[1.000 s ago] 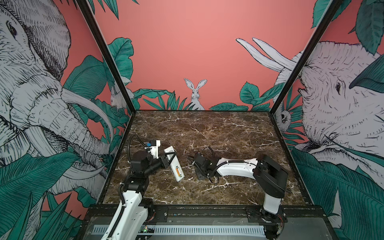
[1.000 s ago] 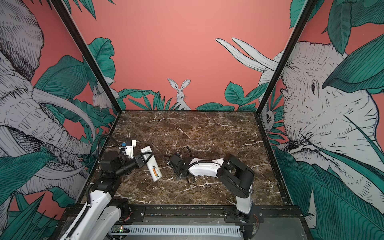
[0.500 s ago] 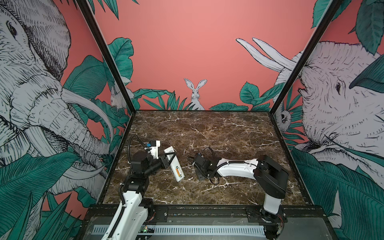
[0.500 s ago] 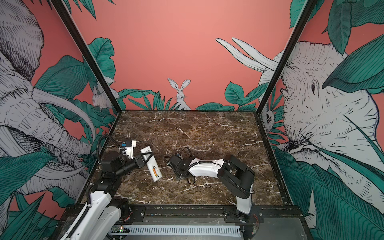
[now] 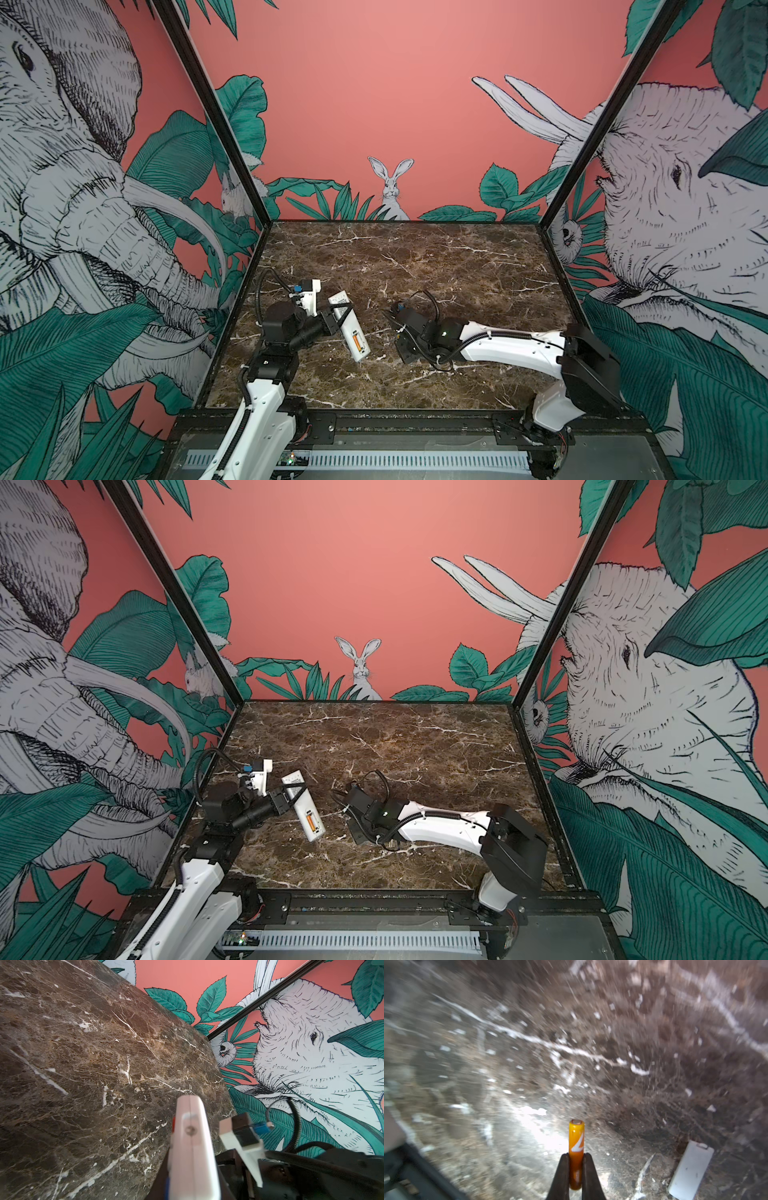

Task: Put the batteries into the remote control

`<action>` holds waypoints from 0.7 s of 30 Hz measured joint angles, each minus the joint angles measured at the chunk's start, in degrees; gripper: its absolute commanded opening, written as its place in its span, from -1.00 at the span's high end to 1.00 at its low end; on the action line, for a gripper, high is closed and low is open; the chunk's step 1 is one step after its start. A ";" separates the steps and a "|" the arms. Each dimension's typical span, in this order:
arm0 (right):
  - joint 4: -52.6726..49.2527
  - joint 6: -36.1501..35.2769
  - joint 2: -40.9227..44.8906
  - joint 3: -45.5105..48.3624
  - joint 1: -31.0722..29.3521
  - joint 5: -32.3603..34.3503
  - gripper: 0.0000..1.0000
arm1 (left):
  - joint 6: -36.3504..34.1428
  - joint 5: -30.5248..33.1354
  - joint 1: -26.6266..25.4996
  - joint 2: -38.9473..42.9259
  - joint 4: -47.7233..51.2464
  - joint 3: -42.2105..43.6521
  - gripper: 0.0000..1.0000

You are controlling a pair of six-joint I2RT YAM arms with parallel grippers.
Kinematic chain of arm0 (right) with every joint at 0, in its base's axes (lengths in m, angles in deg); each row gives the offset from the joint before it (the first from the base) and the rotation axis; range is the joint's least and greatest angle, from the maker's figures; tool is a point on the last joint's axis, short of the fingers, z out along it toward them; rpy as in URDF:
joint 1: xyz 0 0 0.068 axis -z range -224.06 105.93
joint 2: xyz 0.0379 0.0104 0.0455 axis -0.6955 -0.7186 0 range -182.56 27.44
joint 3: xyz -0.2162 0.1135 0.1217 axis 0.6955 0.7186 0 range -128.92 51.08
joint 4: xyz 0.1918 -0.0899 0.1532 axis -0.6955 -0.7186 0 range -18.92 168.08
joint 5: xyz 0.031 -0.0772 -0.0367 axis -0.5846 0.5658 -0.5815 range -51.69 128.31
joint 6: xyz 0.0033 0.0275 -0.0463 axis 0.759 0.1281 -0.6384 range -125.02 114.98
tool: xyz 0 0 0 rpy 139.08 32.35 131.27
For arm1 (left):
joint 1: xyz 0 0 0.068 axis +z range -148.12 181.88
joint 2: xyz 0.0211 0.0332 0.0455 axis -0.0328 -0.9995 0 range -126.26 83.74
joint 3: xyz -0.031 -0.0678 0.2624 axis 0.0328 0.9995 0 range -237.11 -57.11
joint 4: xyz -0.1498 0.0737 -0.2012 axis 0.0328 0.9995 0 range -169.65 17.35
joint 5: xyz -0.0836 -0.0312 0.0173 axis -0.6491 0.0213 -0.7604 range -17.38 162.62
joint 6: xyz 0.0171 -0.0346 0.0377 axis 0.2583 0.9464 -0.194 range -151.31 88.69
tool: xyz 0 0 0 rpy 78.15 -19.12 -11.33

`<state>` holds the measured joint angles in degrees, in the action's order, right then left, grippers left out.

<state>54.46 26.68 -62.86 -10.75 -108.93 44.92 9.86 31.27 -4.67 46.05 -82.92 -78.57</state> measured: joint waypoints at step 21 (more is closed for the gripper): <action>-21.11 -3.61 -6.88 -30.82 -5.42 -2.91 1.00 | 10.93 -3.04 0.00 -3.30 -14.32 5.20 1.00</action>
<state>33.35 23.08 -69.75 -41.57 -114.35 42.01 20.79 28.24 -4.67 42.75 -97.24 -73.36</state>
